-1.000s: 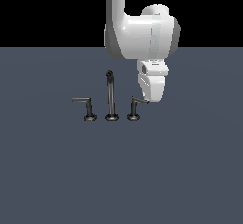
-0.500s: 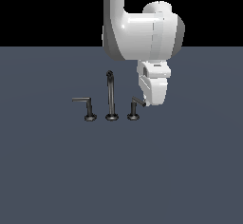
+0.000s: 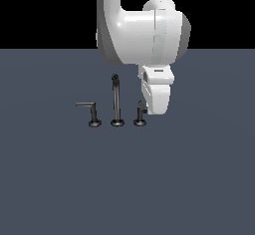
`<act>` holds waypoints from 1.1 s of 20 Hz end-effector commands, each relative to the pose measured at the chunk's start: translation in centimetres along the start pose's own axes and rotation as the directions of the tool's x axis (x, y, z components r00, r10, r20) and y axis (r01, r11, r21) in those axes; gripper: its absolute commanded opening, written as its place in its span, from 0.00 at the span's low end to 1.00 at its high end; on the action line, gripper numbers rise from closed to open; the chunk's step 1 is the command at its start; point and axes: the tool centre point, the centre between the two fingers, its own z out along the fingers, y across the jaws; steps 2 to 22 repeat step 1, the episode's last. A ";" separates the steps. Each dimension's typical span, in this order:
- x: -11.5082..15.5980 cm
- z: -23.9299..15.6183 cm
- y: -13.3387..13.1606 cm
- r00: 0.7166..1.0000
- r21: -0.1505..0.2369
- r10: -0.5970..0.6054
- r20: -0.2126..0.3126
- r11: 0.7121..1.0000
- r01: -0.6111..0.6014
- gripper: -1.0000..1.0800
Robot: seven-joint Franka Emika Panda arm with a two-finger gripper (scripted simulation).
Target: Turn on the faucet by rotating a designated handle.
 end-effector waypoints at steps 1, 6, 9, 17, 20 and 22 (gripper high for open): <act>-2.0 0.0 0.4 1.000 -0.004 -0.023 0.006 1.000 0.023 0.00; -2.0 0.0 0.4 1.000 -0.004 -0.023 0.006 1.000 0.023 0.00; -2.0 0.0 0.4 1.000 -0.004 -0.023 0.006 1.000 0.023 0.00; -2.0 0.0 0.4 1.000 -0.004 -0.023 0.006 1.000 0.023 0.00; -2.0 0.0 0.4 1.000 -0.004 -0.023 0.006 1.000 0.023 0.00; -2.0 0.0 0.4 1.000 -0.004 -0.023 0.006 1.000 0.023 0.00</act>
